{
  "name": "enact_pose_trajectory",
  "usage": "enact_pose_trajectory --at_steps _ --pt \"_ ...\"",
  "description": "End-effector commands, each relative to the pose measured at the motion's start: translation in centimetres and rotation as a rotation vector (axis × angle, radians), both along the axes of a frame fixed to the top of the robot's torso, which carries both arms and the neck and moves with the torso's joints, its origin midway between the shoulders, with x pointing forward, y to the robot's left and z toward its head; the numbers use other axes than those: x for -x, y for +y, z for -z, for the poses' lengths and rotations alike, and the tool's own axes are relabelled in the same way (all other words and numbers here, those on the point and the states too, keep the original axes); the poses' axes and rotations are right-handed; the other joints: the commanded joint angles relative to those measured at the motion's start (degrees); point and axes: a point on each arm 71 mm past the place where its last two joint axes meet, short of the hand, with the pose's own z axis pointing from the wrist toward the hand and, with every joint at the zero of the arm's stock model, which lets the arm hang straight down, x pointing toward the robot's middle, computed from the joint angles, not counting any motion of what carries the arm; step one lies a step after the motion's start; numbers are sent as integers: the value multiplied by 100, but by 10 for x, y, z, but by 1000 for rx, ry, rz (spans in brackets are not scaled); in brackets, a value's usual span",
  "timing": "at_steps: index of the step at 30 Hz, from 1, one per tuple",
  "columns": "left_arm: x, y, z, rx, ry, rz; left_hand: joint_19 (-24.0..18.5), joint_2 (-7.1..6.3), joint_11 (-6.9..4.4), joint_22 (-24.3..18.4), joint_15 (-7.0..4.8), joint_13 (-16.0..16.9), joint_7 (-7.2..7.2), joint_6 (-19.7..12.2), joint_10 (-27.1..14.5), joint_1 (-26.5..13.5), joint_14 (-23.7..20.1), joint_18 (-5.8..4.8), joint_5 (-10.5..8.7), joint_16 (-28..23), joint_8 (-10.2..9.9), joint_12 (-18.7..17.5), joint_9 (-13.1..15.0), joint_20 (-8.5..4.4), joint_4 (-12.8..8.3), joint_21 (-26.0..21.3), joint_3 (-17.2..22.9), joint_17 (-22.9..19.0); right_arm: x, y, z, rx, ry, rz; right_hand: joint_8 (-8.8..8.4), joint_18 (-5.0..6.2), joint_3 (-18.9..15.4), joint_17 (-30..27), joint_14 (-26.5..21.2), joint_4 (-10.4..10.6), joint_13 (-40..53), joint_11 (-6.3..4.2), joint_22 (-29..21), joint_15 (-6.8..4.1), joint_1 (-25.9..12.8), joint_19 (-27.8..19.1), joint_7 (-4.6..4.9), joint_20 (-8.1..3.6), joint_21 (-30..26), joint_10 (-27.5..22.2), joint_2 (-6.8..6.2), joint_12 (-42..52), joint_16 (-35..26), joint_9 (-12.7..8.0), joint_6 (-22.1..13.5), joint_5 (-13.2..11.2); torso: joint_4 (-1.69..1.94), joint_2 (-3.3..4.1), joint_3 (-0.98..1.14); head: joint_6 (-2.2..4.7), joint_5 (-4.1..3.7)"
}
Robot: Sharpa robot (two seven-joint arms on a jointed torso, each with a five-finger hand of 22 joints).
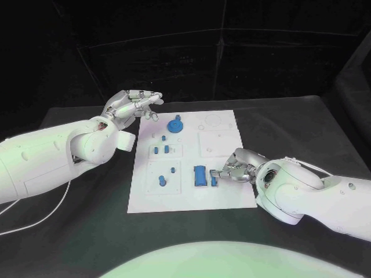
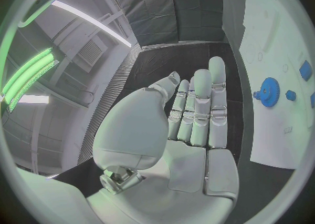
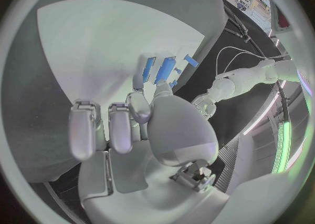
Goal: Assemble the parts on the task board
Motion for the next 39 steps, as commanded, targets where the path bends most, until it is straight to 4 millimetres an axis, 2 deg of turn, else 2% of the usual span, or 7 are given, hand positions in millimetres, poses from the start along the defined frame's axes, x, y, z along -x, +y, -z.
enact_pose_trajectory --at_steps 1,7,14,18,26,33,39 --pt "0 -1 -1 10 -3 10 31 7 -12 -6 -17 7 2 -30 -43 37 -40 76 -11 11 24 24 -5 19 5 -37 -30 -6 1 1 -1 16 1 -49 -16 -30 20 240 358 -150 4 7 878 -26 252 84 19 -31 28 27 -74 -7 19 23 5 -136 4 4 -2 1 -7" --pt "0 -2 -1 10 -2 12 31 7 -12 -6 -17 7 2 -30 -43 37 -40 76 -11 11 24 24 -5 19 5 -37 -30 -6 -2 1 1 27 -10 -65 -30 -28 65 231 356 -360 3 9 874 -22 581 77 24 -27 21 13 -89 -35 10 63 -14 -279 2 1 -8 11 -8" --pt "0 -2 -1 10 -1 13 31 9 -12 -14 -16 6 2 -34 -52 38 -47 75 -10 14 27 33 -6 20 5 -47 -36 -17 -8 3 5 41 -12 -62 -30 -30 76 242 358 -374 12 8 878 -22 610 80 22 -27 23 17 -62 -27 16 70 -10 -278 20 8 -5 10 2" --pt "0 -2 -1 9 -1 12 31 9 -12 -14 -16 6 2 -34 -52 38 -47 75 -10 14 27 33 -6 20 5 -47 -36 -17 -11 6 8 48 -9 -67 -27 -30 83 244 358 -384 17 6 880 -23 628 82 19 -27 25 20 -44 -23 17 77 -3 -272 6 10 -2 1 20" --pt "0 -2 -1 9 -1 11 31 9 -12 -14 -16 6 2 -34 -52 38 -47 75 -10 14 27 33 -6 20 5 -47 -36 -17 -15 9 10 83 -12 -83 -25 -29 111 252 360 -508 19 -9 881 -35 797 81 2 -34 23 18 -36 -36 19 106 6 -254 6 5 -4 -27 24" --pt "0 -1 -1 8 -1 11 31 9 -12 -14 -16 6 2 -34 -52 38 -47 75 -10 14 27 33 -6 20 5 -47 -36 -17 -15 9 10 111 -22 -97 -33 -31 215 268 361 -746 17 -22 886 -48 1108 82 -9 -50 23 10 -26 -65 24 141 15 -607 5 2 -2 -37 26" --pt "0 -1 -1 8 -1 10 31 9 -12 -14 -16 6 2 -34 -52 38 -47 75 -10 14 27 33 -6 20 5 -47 -36 -17 -14 10 7 88 -54 -100 -47 -27 160 244 356 -674 12 1 872 -33 962 69 19 -44 9 10 -39 -80 9 149 6 -665 2 1 -3 -24 26"
